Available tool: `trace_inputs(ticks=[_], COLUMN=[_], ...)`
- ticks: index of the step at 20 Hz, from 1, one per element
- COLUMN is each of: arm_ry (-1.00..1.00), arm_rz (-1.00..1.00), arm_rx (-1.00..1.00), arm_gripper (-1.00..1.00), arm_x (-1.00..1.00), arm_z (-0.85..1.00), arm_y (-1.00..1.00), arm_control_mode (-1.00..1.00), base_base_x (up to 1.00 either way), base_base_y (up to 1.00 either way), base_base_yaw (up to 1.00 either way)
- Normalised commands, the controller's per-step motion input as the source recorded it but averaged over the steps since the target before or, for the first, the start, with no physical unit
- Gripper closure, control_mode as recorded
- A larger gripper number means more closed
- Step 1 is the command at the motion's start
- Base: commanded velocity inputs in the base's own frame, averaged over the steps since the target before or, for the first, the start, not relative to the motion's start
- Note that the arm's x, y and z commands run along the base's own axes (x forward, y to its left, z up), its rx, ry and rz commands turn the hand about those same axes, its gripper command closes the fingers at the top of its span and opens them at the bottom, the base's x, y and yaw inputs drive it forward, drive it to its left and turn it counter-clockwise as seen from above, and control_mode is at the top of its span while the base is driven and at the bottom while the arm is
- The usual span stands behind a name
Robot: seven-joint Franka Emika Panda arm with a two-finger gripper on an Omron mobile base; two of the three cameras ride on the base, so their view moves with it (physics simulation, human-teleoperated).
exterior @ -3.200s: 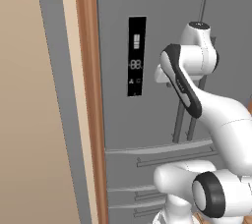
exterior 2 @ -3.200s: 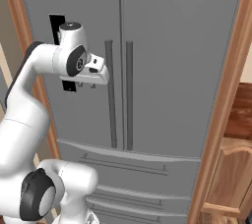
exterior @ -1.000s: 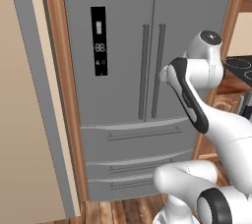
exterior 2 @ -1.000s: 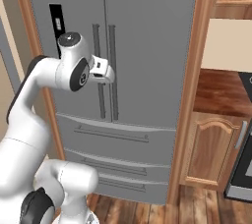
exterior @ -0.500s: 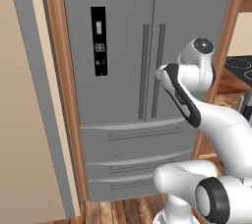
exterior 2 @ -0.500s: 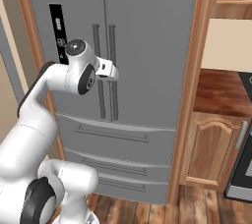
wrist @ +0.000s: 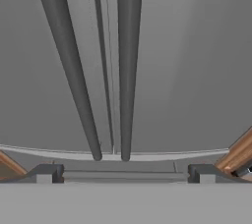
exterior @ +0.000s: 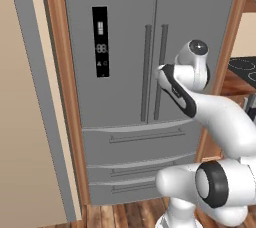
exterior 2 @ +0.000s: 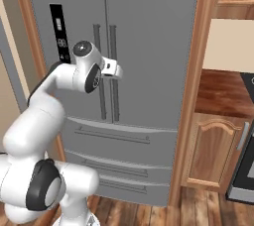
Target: Open the fridge, grab two sodas, and place both sodas inside the bowl with ice on the dining counter.
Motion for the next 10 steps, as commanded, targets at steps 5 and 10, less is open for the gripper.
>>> trace_inputs(ticks=[5,10], arm_ry=[-0.01,-0.03], arm_rz=[0.00,0.00], arm_rx=[0.00,0.00], arm_gripper=[-1.00,-1.00], arm_x=[0.33,0.42], arm_z=[-0.10,-0.12], arm_y=[0.00,0.00], arm_control_mode=[-1.00,-1.00], base_base_x=[0.00,0.00], base_base_y=[0.00,0.00], base_base_yaw=[0.00,0.00])
